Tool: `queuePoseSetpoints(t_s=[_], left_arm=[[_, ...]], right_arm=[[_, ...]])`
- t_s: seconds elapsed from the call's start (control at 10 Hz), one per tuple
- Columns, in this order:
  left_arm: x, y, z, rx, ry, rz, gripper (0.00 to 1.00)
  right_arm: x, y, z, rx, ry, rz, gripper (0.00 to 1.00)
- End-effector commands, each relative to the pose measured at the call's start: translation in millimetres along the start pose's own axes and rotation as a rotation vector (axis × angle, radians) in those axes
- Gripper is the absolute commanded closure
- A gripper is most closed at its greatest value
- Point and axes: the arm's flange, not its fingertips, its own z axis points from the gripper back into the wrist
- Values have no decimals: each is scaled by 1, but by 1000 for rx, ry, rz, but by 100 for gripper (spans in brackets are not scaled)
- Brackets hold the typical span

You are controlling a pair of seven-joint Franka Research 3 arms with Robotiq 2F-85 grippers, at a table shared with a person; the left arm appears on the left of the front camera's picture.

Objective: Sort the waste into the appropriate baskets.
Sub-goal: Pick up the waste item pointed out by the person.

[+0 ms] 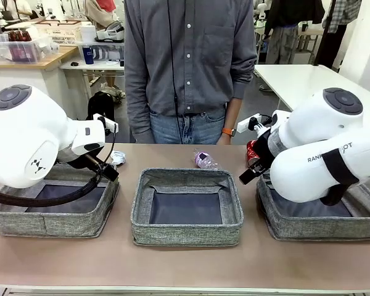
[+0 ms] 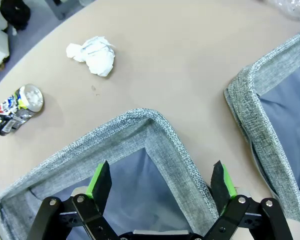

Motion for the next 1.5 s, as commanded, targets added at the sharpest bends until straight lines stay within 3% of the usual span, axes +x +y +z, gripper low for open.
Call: queuePoseSetpoints(t_s=[0.0,0.1,0.4,0.5,0.6,0.7,0.8,0.9,1.1,1.2,1.4], left_arm=[[15,-1,35,-45,71,27,0],[31,-1,79,-69,97,49,0],[63,-17,191,-104,39,-50,0],[64,-18,200,-88,4,-53,0],[55,-20,175,-90,39,-16,0],[55,-20,175,-90,39,-16,0],[62,-24,218,-84,17,-33,0],[59,-20,198,-309,142,-33,0],[40,21,201,-874,111,119,0],[27,44,200,-1021,83,236,0],[1,71,194,-1210,-35,352,0]], right_arm=[[9,-2,37,-13,10,-56,0],[15,-4,79,-27,-22,-44,0],[20,-9,182,3,17,-15,0],[18,-7,192,-2,28,23,0],[18,-7,154,-21,-20,-26,0],[18,-7,154,-21,-20,-26,0],[15,-5,194,-20,-4,-17,0],[16,-11,186,92,-20,-128,0],[11,-34,199,457,-67,-476,0],[-2,-45,205,721,-73,-541,0],[-33,-68,200,994,-180,-748,0]])
